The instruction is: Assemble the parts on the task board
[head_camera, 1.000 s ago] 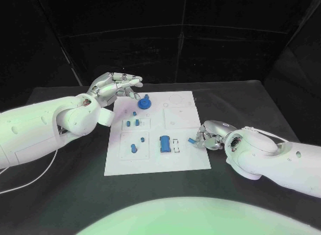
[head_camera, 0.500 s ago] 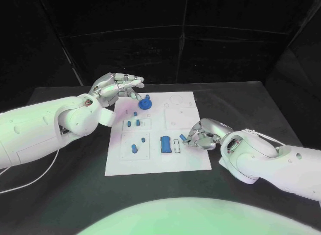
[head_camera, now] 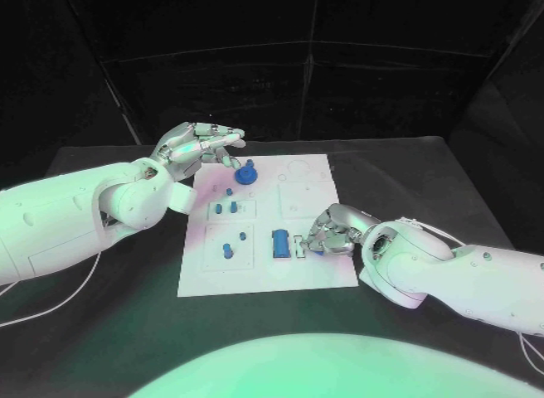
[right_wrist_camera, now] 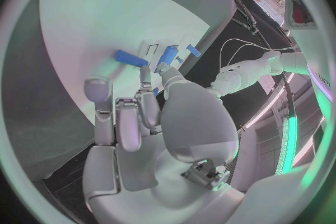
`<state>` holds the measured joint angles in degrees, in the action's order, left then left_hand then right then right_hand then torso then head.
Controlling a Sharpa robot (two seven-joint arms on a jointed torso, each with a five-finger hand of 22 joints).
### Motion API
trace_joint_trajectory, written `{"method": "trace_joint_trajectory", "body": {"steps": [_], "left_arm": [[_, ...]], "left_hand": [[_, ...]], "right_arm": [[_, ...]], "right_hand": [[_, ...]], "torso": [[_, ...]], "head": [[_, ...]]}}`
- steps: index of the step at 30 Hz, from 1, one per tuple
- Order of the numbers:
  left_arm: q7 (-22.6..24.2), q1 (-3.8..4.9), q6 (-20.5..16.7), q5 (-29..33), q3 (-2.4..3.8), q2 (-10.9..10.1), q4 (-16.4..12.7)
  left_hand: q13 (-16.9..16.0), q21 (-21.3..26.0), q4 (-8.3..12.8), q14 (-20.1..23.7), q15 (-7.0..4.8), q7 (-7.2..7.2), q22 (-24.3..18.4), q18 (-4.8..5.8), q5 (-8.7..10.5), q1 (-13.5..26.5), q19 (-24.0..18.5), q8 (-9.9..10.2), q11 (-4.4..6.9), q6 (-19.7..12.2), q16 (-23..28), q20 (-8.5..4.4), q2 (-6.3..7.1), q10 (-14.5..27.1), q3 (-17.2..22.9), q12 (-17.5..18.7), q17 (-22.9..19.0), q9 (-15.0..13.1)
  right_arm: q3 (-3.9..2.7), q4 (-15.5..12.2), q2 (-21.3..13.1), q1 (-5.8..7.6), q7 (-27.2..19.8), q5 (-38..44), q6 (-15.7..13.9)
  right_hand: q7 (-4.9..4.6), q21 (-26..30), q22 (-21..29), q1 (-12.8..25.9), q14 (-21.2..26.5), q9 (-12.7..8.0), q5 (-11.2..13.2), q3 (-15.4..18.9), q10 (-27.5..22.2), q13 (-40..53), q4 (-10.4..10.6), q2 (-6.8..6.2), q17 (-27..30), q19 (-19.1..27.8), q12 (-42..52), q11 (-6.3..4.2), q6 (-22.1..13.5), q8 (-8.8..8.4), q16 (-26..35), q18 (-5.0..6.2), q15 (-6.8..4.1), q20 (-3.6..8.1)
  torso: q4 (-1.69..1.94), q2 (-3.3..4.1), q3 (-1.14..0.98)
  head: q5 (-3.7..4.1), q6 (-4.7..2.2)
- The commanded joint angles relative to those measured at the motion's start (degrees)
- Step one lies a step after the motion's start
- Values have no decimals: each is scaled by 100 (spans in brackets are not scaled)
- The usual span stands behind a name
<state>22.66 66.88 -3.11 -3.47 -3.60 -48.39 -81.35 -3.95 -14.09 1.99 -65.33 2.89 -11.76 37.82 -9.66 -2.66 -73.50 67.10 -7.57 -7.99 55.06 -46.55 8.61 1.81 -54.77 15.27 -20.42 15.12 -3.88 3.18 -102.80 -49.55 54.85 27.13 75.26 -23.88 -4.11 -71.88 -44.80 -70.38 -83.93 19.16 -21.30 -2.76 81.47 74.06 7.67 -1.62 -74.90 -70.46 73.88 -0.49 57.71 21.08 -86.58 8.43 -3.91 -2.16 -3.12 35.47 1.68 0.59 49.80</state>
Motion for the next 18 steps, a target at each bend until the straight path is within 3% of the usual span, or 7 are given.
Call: {"method": "trace_joint_trajectory", "body": {"steps": [1,9,14,18], "left_arm": [[85,9,33,13,3,4,-16],[83,9,37,13,3,4,-14],[81,9,36,13,3,3,-5],[79,9,38,13,3,5,0]], "left_hand": [[-8,18,-20,-1,18,-18,-6,-68,-17,24,52,-38,11,-39,23,7,-26,48,-22,-24,9,3],[-8,18,-20,-1,18,-18,-6,-68,-17,24,52,-38,11,-39,23,7,-26,48,-22,-24,9,3],[-8,18,-20,-1,18,-18,-6,-68,-17,24,52,-38,11,-39,23,7,-26,48,-22,-24,9,3],[-8,18,-20,-1,18,-18,-6,-68,-17,24,52,-38,11,-39,23,7,-26,48,-22,-24,9,3]], "right_arm": [[-2,39,52,8,172,-237,192],[-2,156,168,8,209,-207,137],[-2,128,139,8,46,-6,-40],[-3,84,89,8,-164,113,-201]], "right_hand": [[8,-9,8,63,-460,13,-35,4,-4,-6,35,21,-745,-28,-23,12,57,-17,-12,-76,-15,-17],[12,-8,9,67,-459,19,-55,9,-6,-11,47,30,-738,-28,-28,8,65,-16,-9,-76,-17,-15],[14,-5,15,53,-460,23,-71,21,-1,1,41,8,-743,-25,-18,6,60,-21,-11,-75,-20,-14],[18,-7,6,2,-460,34,-83,36,2,12,15,-28,-746,-29,-11,2,57,-27,-12,-76,-24,-10]], "torso": [[9,4,-5],[10,3,-4],[-16,-4,-13],[-11,0,-14]], "head": [[1,-2],[-18,-1],[-28,5],[-15,-12]]}}
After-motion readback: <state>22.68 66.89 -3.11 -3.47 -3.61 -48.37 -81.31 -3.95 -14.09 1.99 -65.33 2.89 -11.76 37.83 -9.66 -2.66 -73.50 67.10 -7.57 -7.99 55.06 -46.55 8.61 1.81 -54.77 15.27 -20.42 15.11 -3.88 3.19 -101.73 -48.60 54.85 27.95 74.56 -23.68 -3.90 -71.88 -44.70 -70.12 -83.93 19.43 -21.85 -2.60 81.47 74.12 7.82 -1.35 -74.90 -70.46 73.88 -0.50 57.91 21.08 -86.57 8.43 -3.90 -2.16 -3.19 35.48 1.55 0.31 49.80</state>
